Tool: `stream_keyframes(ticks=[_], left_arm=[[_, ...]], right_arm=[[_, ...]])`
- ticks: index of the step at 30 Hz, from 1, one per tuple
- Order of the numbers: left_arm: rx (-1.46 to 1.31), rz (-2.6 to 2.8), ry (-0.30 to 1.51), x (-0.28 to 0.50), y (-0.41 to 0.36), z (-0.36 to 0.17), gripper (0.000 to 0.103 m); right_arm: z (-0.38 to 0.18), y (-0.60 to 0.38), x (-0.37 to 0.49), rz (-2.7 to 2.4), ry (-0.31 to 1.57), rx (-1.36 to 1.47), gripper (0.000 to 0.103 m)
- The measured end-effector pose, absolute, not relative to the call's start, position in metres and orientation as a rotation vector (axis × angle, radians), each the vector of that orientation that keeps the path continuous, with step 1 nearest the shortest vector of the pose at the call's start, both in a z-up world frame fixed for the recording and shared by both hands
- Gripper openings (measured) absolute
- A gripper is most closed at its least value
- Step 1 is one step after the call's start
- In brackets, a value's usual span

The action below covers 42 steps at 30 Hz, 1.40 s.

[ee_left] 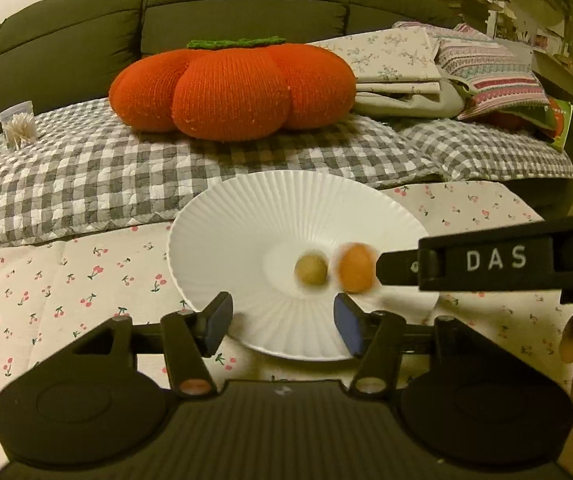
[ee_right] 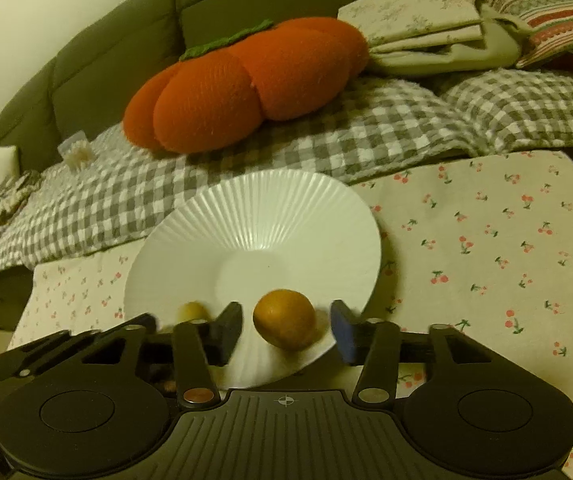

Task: Organize fruits
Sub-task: 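Carry both fruits over the white plate and open both tools to release, then move both open tools back to the fruit cluster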

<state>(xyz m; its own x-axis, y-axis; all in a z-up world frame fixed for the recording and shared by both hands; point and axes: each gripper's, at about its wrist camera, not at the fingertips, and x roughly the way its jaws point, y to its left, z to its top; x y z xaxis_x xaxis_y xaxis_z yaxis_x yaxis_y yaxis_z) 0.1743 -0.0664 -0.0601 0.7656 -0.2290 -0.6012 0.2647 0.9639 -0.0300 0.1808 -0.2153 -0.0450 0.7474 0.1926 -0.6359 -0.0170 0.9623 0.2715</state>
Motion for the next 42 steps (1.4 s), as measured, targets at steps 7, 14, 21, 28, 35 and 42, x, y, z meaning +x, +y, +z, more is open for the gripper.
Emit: stream_keyframes(ticks=[7, 14, 21, 28, 35, 42], left_arm=[[-0.004, -0.257, 0.663, 0.167, -0.047, -0.046, 0.064], [-0.088, -0.201, 0.681, 0.155, -0.005, -0.033, 0.067], [-0.142, -0.165, 0.711, 0.139, 0.015, -0.029, 0.068], [-0.143, -0.170, 0.757, 0.109, 0.010, -0.031, 0.070], [-0.117, -0.159, 0.760, 0.083, 0.010, -0.027, 0.075], [-0.133, -0.138, 0.785, 0.066, 0.014, -0.029, 0.076]], right_arm=[[-0.032, -0.217, 0.173, 0.109, 0.703, 0.274, 0.052], [-0.016, -0.220, 0.160, 0.101, 0.672, 0.297, 0.056], [-0.007, -0.233, 0.138, 0.070, 0.663, 0.353, 0.059], [-0.003, -0.225, 0.115, 0.083, 0.688, 0.360, 0.063], [0.001, -0.201, 0.095, 0.125, 0.715, 0.323, 0.068], [0.003, -0.190, 0.071, 0.138, 0.726, 0.304, 0.069]])
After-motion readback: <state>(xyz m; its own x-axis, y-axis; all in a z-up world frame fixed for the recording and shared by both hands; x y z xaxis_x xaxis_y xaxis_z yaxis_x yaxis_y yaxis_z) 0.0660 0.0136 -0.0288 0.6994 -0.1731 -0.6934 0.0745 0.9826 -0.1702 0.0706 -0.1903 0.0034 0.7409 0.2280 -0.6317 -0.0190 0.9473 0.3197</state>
